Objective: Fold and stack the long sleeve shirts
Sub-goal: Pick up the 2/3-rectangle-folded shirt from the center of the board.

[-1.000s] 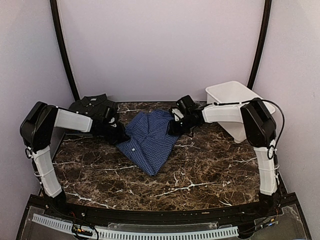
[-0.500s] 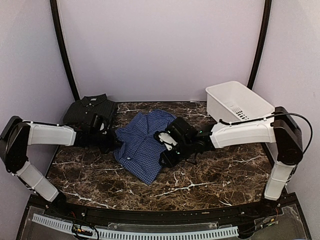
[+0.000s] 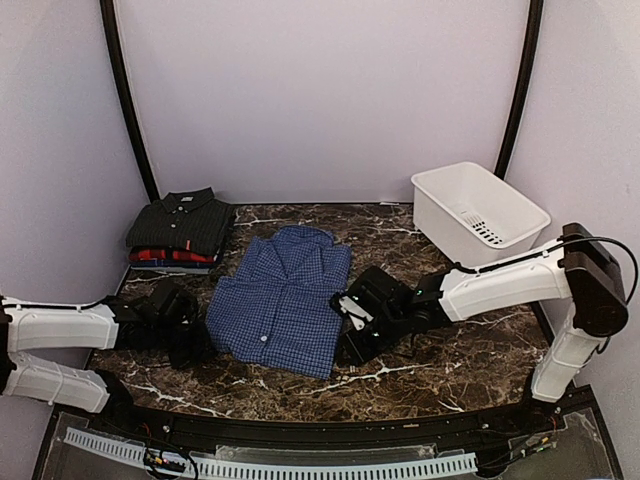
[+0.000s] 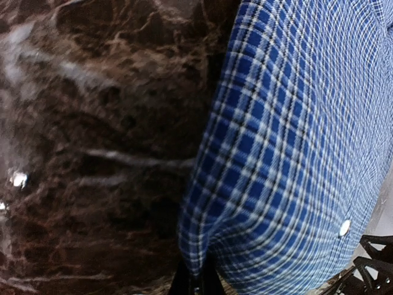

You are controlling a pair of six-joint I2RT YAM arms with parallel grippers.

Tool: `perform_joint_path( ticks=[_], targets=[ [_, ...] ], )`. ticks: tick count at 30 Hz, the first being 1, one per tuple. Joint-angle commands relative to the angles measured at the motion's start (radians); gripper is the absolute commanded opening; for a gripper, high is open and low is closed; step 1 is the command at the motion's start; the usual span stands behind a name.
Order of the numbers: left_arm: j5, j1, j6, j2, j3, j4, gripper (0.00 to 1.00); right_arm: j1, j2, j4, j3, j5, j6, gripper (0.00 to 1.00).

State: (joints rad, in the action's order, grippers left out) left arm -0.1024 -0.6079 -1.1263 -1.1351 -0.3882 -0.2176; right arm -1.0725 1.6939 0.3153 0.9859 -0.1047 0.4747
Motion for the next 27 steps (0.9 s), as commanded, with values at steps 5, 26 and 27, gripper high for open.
perform_joint_path(
  ticks=[5,26,27],
  targets=[
    [-0.033,-0.195,-0.126,0.126,0.065,-0.102,0.00,0.021,-0.078,0.016,-0.061,0.024,0.072,0.42],
    [-0.008,-0.359,-0.128,0.006,-0.037,-0.189,0.00,0.033,-0.105,-0.137,-0.200,-0.134,0.180,0.38],
    [-0.006,-0.359,-0.128,0.010,-0.037,-0.194,0.00,0.033,-0.095,-0.143,-0.201,-0.143,0.182,0.37]
  ],
)
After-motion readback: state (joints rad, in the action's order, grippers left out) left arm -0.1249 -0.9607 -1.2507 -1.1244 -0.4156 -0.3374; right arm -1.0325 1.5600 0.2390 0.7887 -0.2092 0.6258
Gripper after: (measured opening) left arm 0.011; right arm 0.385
